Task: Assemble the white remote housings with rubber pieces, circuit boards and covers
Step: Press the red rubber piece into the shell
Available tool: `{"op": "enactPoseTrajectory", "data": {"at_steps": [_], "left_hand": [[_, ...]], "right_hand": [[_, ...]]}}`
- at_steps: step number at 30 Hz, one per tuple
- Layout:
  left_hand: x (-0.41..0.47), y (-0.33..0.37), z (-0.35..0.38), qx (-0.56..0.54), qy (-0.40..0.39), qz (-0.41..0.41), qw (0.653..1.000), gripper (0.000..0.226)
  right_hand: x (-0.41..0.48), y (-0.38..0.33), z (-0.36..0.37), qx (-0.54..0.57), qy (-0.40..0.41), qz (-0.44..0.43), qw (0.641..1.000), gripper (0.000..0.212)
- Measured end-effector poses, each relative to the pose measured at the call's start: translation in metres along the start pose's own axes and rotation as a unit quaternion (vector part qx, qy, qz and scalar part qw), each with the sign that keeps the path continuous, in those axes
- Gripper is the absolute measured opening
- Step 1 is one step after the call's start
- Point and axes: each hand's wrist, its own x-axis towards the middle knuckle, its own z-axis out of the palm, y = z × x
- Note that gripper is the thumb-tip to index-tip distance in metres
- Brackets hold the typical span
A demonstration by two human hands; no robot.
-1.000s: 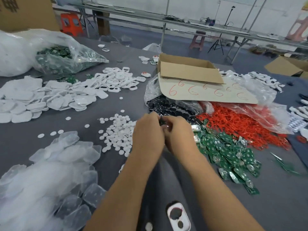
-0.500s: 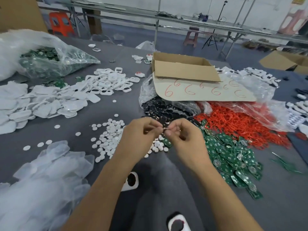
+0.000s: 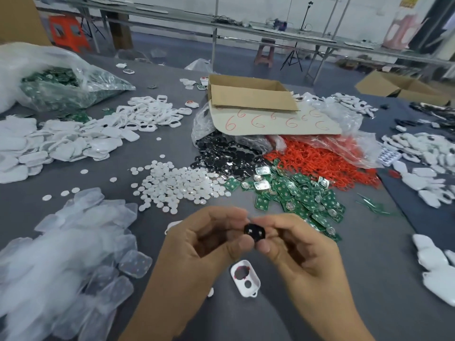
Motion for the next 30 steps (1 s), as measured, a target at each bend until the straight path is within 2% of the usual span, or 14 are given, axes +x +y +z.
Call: {"op": "enactPoseTrajectory", "data": {"at_steps": [4, 7, 13, 16, 19, 23, 25, 27, 30], "left_hand": [[-0.01, 0.006, 0.005, -0.003, -0.016, -0.008, 1.0, 0.038], [-0.014, 0.004, 0.008, -0.001, -0.026, -0.011, 1.0, 0.032], [-0.021, -0.004, 0.014, -0.005, 0.016, -0.02, 1.0, 0.028], [-0.024, -0.01, 0.017, 0.014, 0.04, -0.028, 0.999, 0.021], [-0.026, -0.017, 0.019, 0.027, 0.073, -0.05, 0.996, 0.015], [-0.031, -0.031, 0.014, 0.057, 0.083, -0.082, 0.992, 0.016], [-0.034, -0.046, 0.008, 0.159, 0.1, -0.076, 0.979, 0.019], [-0.035, -0.062, 0.004, 0.331, 0.122, -0.031, 0.935, 0.043], [-0.036, -0.077, 0.01, 0.461, 0.108, -0.01, 0.881, 0.08]], "right_hand": [[-0.012, -0.011, -0.001, 0.037, 0.004, -0.016, 0.999, 0.017], [-0.017, -0.011, -0.001, 0.064, 0.005, -0.027, 0.998, 0.018], [-0.025, -0.001, 0.0, 0.008, 0.063, -0.021, 0.998, 0.013], [-0.029, 0.007, -0.001, -0.085, 0.073, -0.052, 0.992, 0.019], [-0.03, 0.015, -0.003, -0.206, 0.017, -0.099, 0.973, 0.026], [-0.025, 0.027, -0.011, -0.284, -0.037, -0.111, 0.952, 0.029], [-0.019, 0.034, -0.017, -0.289, -0.065, -0.064, 0.953, 0.031], [-0.011, 0.039, -0.024, -0.307, -0.108, -0.008, 0.945, 0.034], [-0.001, 0.046, -0.028, -0.363, -0.186, 0.001, 0.913, 0.029]]}}
